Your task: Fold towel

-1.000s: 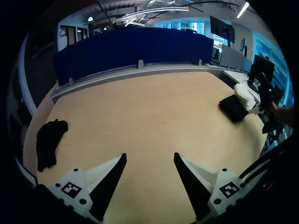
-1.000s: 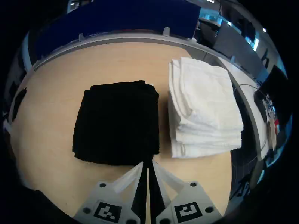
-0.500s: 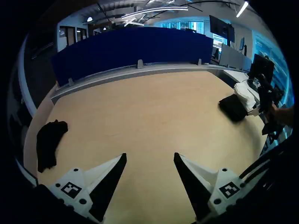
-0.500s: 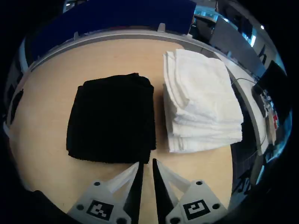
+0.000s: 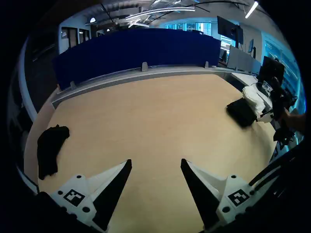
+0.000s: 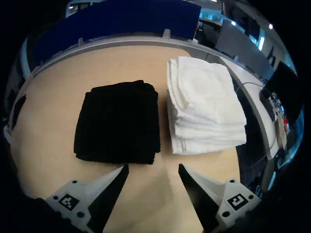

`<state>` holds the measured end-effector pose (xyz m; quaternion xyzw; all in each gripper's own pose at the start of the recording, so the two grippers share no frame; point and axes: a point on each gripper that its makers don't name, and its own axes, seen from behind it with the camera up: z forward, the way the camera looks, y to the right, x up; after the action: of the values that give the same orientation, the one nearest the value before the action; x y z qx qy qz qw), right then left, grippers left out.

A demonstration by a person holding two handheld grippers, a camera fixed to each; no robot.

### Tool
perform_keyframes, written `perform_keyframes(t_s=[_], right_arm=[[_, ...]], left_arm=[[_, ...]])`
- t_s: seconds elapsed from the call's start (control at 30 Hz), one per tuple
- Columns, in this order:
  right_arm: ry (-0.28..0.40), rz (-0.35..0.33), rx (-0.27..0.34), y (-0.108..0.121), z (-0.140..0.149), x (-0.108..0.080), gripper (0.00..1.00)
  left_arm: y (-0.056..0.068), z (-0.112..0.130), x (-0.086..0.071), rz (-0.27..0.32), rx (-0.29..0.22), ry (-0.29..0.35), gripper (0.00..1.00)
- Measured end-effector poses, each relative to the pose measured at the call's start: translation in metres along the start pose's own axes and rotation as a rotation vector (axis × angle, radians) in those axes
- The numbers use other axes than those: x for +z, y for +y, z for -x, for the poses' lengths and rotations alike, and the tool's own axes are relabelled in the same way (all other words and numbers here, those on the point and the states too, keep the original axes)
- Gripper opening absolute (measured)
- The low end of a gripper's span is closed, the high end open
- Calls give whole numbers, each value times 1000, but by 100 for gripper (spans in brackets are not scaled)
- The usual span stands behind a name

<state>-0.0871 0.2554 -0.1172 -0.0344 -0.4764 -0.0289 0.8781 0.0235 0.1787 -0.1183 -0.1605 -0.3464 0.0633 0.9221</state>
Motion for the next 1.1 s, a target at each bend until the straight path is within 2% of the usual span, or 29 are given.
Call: perform_keyframes(t_s=[0.43,0.7,0.9,1.1], right_arm=[[39,-49,-9,-23,-13,-5,100],[75,-95,-20,-50,-23,-7,100],[82,-135,-36,-71,-28,-1,100],[42,-133,-41,-75,-19,12,100]], left_arm=[[-2,0,-3,-2,-7,8,94],[-4,0,-5,-6,-16,12,94],[-6,2,-7,-7,-12,12,94],[-9,4,-9,-14,-14,9,94]])
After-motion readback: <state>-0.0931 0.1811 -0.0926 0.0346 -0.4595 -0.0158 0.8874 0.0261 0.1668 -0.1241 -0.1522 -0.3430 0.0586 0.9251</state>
